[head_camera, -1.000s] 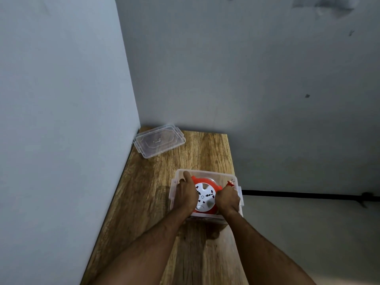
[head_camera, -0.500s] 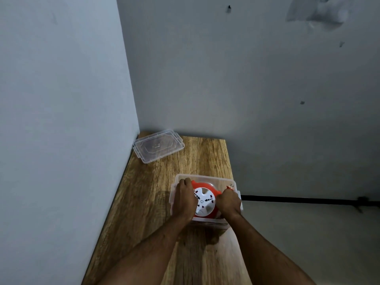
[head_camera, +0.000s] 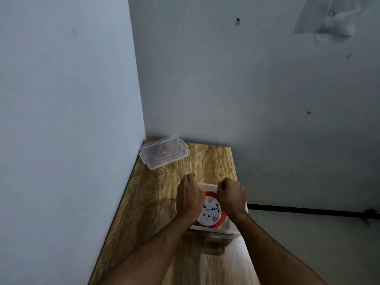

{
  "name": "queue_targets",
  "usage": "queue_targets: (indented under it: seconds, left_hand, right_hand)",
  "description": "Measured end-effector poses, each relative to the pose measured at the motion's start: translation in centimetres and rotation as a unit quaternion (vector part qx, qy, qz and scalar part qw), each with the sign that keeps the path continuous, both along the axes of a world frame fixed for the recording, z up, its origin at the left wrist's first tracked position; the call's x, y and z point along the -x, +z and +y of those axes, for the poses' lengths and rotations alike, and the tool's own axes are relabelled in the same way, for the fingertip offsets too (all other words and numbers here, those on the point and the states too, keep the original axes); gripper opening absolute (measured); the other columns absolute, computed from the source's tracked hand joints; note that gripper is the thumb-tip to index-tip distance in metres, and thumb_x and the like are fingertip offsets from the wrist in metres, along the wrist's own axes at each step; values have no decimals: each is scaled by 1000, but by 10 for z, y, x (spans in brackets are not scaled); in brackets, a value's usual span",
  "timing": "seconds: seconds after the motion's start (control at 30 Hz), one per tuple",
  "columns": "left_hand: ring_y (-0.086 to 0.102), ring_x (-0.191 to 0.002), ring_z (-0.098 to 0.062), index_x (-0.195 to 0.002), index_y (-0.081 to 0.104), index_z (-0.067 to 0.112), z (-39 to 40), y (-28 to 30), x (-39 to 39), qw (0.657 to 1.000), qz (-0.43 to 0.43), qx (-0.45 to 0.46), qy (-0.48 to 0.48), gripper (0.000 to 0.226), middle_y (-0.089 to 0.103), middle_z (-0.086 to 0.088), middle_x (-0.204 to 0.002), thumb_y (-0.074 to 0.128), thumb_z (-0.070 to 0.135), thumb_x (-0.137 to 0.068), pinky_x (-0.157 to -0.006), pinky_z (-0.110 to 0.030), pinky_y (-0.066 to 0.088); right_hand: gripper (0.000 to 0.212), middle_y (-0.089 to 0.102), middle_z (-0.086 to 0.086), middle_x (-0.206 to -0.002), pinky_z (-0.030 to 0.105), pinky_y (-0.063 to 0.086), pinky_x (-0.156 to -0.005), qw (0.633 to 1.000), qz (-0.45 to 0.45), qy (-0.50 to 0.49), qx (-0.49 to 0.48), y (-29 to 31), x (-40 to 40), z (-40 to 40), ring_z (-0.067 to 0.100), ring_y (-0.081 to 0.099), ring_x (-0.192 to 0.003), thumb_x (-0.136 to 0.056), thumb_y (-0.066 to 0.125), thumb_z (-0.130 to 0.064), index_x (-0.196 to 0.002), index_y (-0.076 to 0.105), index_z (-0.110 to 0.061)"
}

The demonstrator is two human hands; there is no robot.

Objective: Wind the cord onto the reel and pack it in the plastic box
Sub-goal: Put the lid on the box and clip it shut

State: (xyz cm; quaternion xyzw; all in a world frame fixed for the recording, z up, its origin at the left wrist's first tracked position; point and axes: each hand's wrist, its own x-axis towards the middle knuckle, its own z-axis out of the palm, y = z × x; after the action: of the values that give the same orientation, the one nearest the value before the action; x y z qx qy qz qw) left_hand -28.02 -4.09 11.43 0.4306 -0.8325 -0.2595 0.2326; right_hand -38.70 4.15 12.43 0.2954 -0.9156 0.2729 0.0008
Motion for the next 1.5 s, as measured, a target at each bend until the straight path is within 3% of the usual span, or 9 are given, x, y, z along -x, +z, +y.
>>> queue_targets:
  seconds: [0.07,0.17,0.3,0.5,0.8,0.93,1.07,1.17,1.5]
  left_hand:
    - [59,-111,-15,-139,49,13,-16,10,2,999,20,1,25,49,59,-6,-134,61,12,-91,-89,-29,56]
    - [60,-112,-20,-145,41,10,-50,18,-2,997,39,11,67,64,53,-12,-141,64,10,-86,-89,-33,58]
    - [57,-122,-28,-146,42,6,-102,20,-14,991,30,-24,126,66,53,-16,-142,68,18,-87,-98,-35,51]
    - [42,-142,-37,-158,25,-2,-160,13,-24,981,8,-78,178,82,38,-23,-157,65,17,-88,-115,-43,38]
    - [42,-140,-40,-154,31,-3,-253,-35,5,948,0,-178,263,79,39,-23,-155,64,17,-85,-113,-48,41]
    - [48,-135,-39,-151,34,0,-275,-58,22,930,2,-222,293,78,42,-20,-152,68,19,-84,-105,-50,49]
    - [37,-144,-37,-157,25,-2,-280,-75,33,933,-29,-208,294,85,35,-21,-159,67,22,-88,-117,-44,35]
    - [37,-141,-35,-155,27,0,-279,-82,39,933,-59,-182,306,83,37,-19,-156,66,27,-88,-114,-41,36]
    - [28,-147,-37,-158,18,-4,-283,-77,47,932,-39,-183,309,91,29,-21,-161,67,28,-88,-122,-42,23]
  right_hand:
    - [21,62,-4,-70,31,52,-58,999,-3,39,29,3,2,-14,10,58,-63,-98,59,-17,-77,62,-17]
    - [10,67,4,-85,28,44,-65,995,10,94,36,7,9,-38,20,64,-78,-98,61,-17,-92,66,-11]
    - [30,69,12,-116,29,48,-82,993,11,120,21,13,24,-78,26,65,-105,-100,60,-23,-123,64,-4]
    - [42,61,16,-134,39,49,-95,989,-7,148,-3,8,52,-135,31,56,-123,-102,57,-29,-137,55,-5]
    - [36,66,19,-122,41,51,-86,989,1,145,-20,-22,100,-246,36,62,-112,-96,66,-25,-123,60,-3]
    - [39,64,23,-125,43,48,-94,988,-51,140,-39,-51,118,-283,39,59,-117,-98,63,-27,-126,58,-1]
    - [40,62,28,-126,44,45,-97,985,-81,142,-53,-80,129,-306,43,57,-119,-96,63,-18,-128,57,6]
    - [35,64,32,-117,48,46,-92,985,-84,134,-68,-97,129,-316,49,59,-112,-92,65,-15,-118,60,8]
    - [40,67,28,-115,49,47,-96,984,-101,135,-49,-100,116,-324,46,61,-108,-91,60,-27,-114,64,6]
